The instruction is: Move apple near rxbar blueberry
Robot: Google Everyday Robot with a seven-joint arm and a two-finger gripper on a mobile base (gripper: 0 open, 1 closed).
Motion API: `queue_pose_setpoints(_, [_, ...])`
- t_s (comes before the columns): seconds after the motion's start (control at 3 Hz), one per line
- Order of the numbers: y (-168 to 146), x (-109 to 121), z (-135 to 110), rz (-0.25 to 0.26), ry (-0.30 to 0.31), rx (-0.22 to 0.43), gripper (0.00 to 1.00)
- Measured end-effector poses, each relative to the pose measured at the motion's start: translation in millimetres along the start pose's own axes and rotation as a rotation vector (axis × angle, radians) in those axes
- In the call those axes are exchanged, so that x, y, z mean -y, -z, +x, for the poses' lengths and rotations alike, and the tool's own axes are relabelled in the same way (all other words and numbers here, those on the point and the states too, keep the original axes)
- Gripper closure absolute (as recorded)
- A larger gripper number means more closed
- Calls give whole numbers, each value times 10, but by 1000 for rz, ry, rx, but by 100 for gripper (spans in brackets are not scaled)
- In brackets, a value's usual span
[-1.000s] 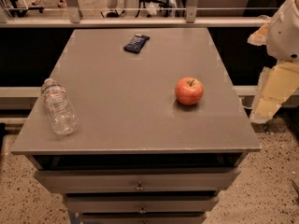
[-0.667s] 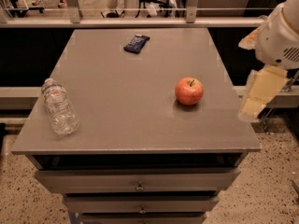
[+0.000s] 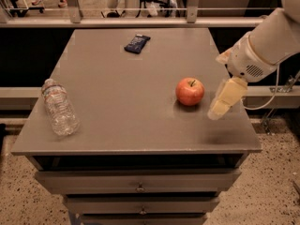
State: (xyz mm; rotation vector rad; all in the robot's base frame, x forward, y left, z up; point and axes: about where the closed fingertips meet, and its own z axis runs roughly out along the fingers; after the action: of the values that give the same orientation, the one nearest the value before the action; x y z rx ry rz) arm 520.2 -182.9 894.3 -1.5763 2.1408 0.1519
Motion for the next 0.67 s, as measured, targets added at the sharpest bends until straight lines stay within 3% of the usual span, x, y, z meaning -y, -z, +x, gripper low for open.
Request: queue_pose_setpoints(0.67, [-522, 30, -303, -24, -34, 167, 0])
